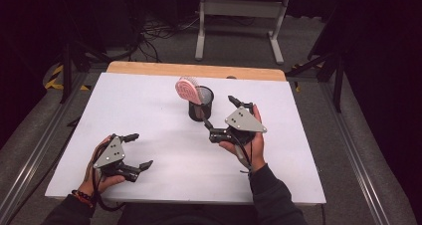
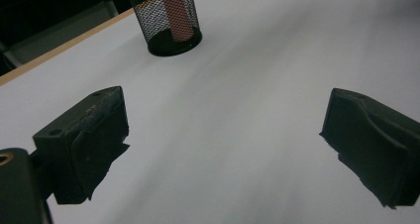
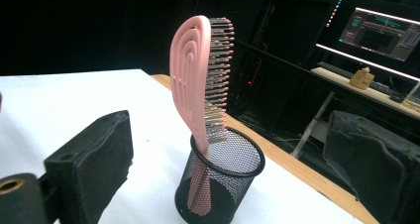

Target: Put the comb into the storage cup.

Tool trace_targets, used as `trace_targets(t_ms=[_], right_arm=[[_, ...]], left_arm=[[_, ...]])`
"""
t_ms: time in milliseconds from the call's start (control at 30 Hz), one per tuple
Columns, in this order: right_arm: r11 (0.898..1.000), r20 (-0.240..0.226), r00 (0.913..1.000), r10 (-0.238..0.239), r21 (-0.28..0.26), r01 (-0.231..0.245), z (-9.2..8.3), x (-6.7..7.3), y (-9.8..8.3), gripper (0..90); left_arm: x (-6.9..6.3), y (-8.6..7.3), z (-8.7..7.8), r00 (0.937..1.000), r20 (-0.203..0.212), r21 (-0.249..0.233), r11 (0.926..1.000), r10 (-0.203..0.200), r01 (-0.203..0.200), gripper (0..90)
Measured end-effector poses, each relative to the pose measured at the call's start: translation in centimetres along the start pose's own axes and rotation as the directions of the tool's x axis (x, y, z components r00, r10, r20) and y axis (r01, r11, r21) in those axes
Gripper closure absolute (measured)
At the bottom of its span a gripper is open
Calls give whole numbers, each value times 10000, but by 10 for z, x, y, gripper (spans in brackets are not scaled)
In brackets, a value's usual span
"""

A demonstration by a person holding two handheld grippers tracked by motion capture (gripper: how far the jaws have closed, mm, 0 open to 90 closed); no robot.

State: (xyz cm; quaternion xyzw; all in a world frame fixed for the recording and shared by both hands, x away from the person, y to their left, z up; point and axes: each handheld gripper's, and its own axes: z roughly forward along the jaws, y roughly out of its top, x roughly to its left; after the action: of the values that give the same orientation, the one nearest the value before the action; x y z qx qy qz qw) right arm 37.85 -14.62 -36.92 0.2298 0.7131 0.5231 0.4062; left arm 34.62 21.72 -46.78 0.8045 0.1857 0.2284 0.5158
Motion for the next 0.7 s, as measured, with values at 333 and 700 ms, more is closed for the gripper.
trace_targets(t_ms=[333,700], right_arm=[[10000,-24,10000,-52,-81,52,-13,-1,-1,61],[9995,-27,9995,-299,-85,299,-23,-1,-3,63]], left_arm=[[0,0,0,10000,-12,-30,10000,54,-54,50],[0,0,0,10000,-1,-11,10000,43,-43,50]])
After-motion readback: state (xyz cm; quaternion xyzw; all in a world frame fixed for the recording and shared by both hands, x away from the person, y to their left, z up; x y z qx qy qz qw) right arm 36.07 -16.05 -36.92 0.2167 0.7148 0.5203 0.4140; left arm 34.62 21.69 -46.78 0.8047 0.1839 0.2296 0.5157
